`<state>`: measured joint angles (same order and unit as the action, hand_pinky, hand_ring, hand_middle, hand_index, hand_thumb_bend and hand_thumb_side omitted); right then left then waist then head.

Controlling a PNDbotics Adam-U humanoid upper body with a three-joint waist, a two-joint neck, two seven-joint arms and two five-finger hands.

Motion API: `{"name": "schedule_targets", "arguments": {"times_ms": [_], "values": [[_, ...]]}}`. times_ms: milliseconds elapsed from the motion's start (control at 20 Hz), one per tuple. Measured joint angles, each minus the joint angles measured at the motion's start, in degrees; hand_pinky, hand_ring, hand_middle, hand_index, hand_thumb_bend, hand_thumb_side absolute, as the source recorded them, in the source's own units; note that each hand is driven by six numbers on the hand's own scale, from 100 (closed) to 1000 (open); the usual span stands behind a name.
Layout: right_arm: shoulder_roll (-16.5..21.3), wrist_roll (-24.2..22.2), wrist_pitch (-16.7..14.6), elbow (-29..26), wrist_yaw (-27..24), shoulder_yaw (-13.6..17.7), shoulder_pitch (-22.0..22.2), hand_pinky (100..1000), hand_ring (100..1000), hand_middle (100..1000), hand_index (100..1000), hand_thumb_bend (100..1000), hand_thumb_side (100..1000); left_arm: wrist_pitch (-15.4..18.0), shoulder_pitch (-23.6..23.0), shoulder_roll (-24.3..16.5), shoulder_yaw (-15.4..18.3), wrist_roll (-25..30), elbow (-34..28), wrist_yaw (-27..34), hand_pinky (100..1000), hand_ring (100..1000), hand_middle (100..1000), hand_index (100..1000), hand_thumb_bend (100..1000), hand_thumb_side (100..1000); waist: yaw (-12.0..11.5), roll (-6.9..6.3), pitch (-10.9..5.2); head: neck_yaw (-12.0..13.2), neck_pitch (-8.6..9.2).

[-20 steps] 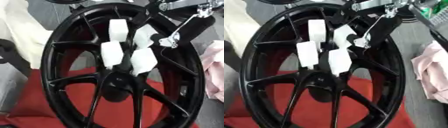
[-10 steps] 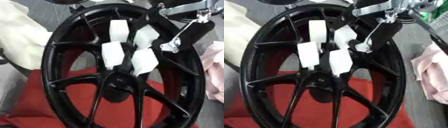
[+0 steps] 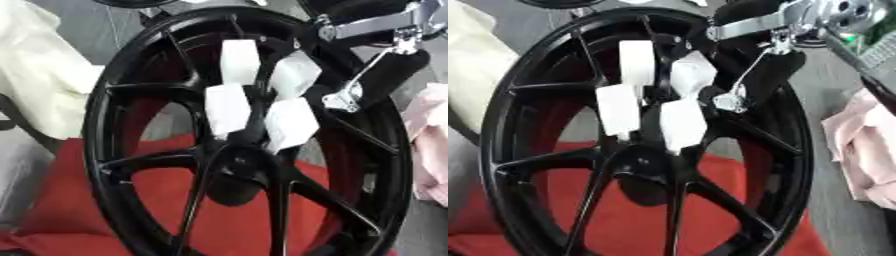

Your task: Pull the pin out of the wheel hub.

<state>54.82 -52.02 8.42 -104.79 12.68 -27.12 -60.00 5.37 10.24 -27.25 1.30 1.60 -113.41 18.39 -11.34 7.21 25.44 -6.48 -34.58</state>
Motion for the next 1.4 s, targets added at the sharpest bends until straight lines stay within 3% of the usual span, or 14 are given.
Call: {"name": "schedule_targets", "arguments": {"times_ms": [150, 400, 750, 950, 1400], "values": [[-0.01, 0.03, 0.05, 0.0, 0.09, 0.15, -0.04, 905, 911, 676, 794, 100, 238, -0.07, 0.08, 0.0, 0.0, 0.03, 0.0, -0.06, 760, 853, 768, 843, 208, 1000, -0.06, 0.03, 0.04, 0.0, 0.0], [-0.07, 0.03, -0.09, -0.01, 0.15, 0.29, -0.45, 894, 889, 617, 737, 100, 220, -0.19, 0.14, 0.0, -0.01, -0.08, 0.0, -0.22, 760, 852, 767, 842, 209, 1000, -0.12, 0.25, 0.21, -0.03, 0.0], [-0.38, 0.08, -0.58, 0.09, 0.74, 0.31, -0.54, 833, 762, 465, 589, 100, 218, -0.41, 0.24, 0.0, -0.01, -0.28, 0.0, -0.25, 760, 853, 764, 838, 212, 1000, -0.43, 0.53, 0.37, -0.19, 0.0], [-0.71, 1.44, 0.1, 0.11, 1.09, 0.68, -0.78, 782, 647, 348, 484, 100, 221, -0.58, 0.24, 0.0, -0.01, -0.45, 0.0, -0.29, 761, 853, 763, 836, 213, 1000, -0.43, 0.57, 0.4, -0.2, 0.0], [-0.95, 5.92, 2.04, 0.04, 0.4, 1.63, -1.67, 760, 596, 239, 401, 100, 238, -0.73, -0.22, 0.01, -0.01, -0.87, 0.0, -0.29, 761, 852, 761, 834, 213, 1000, 0.06, 0.54, 0.34, -0.19, -0.59]]}}
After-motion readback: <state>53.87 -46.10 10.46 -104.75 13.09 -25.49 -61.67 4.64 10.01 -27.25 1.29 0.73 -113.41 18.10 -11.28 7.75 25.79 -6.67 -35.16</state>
